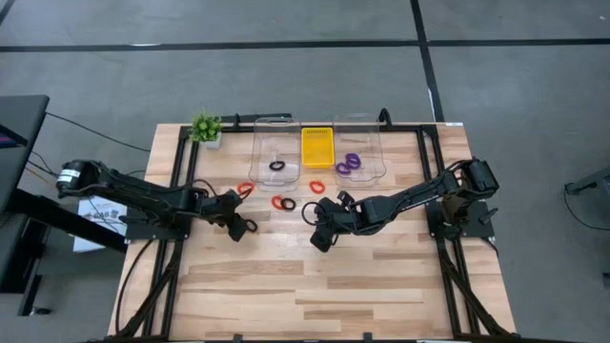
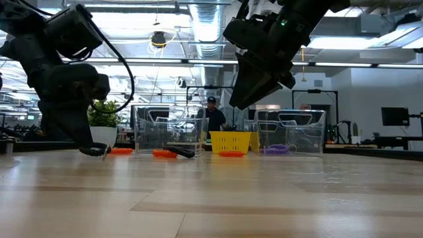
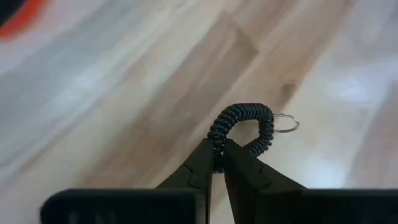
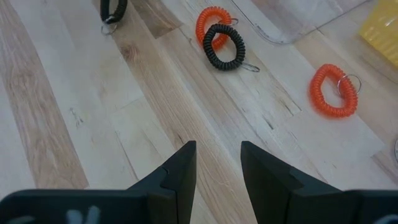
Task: Sort spring keychains
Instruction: Put the left black spring keychain into the left transparent bin
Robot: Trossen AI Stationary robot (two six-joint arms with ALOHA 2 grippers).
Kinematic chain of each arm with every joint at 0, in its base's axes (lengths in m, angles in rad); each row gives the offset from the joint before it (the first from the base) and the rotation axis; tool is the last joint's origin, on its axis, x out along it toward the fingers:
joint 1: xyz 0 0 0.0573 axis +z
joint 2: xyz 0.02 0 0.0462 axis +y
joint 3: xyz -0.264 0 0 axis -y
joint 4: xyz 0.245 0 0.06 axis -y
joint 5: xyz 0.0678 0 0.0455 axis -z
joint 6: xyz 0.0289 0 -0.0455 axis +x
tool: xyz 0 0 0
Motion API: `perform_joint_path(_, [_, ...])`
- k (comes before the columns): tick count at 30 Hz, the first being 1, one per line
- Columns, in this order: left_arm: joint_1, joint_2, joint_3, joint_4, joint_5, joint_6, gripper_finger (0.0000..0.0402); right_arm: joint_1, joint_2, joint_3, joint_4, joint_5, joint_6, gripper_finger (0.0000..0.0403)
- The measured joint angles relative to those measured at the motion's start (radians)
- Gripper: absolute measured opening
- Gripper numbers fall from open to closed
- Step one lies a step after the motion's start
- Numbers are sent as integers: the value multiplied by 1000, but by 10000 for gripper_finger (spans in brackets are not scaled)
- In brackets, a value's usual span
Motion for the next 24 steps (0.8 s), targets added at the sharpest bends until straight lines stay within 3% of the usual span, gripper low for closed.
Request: perform_joint_path(24, [-67, -1, 2, 291, 3, 77, 29, 0, 0, 0, 0, -1, 0, 116])
